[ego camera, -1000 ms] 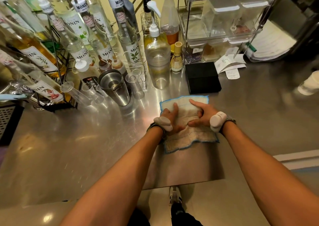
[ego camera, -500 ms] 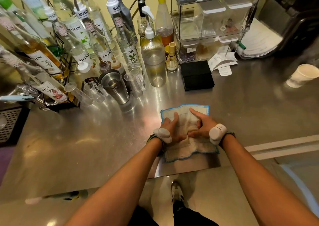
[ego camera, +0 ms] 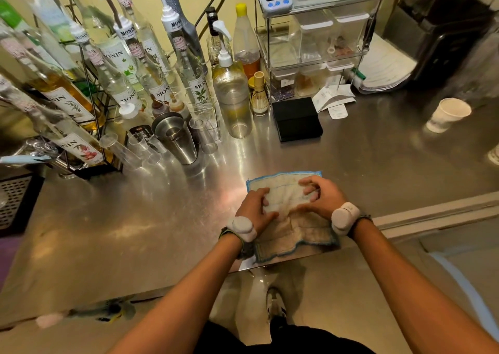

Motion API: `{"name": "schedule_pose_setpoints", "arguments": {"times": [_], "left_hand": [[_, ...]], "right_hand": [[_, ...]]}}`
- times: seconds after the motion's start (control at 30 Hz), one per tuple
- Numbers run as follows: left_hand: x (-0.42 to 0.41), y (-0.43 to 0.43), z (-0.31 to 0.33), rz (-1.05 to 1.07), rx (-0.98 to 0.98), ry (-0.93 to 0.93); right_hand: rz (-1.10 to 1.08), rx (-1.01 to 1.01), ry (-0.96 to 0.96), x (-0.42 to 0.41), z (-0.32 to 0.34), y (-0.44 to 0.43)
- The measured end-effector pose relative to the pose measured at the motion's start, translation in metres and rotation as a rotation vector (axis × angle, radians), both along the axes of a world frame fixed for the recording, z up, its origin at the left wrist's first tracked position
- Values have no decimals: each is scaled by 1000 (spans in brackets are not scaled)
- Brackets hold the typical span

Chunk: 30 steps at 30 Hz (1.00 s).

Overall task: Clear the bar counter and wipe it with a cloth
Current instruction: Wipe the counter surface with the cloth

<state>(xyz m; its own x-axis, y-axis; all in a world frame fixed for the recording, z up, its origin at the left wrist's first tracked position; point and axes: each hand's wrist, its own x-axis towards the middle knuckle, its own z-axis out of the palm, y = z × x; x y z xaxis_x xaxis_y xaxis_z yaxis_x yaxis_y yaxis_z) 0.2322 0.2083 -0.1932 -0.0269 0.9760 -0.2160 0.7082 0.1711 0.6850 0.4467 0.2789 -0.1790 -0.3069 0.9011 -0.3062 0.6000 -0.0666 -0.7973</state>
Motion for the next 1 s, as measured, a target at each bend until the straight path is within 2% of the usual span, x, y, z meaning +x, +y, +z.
{"name": "schedule_pose_setpoints", "arguments": {"times": [0.1, 0.23, 0.43, 0.57, 0.83, 0.9, 1.0], "left_hand": [[-3, -5, -3, -47, 61, 63], [0, -5, 0, -47, 23, 106], [-5, 0, 3, -14, 1, 67], [-15, 16, 18, 55, 48, 31], [-46, 67, 76, 142, 311, 32], [-52, 66, 74, 147, 319, 28], [-52, 46, 57, 102, 241, 40]], "right_hand": [[62, 35, -108, 6, -3, 1], [112, 66, -176, 4, -9, 5], [215, 19, -297, -1, -1, 14], [174, 114, -286, -10, 20, 24], [101, 342, -168, -36, 82, 60], [121, 348, -144, -37, 84, 56], [194, 241, -200, -36, 70, 42]]}}
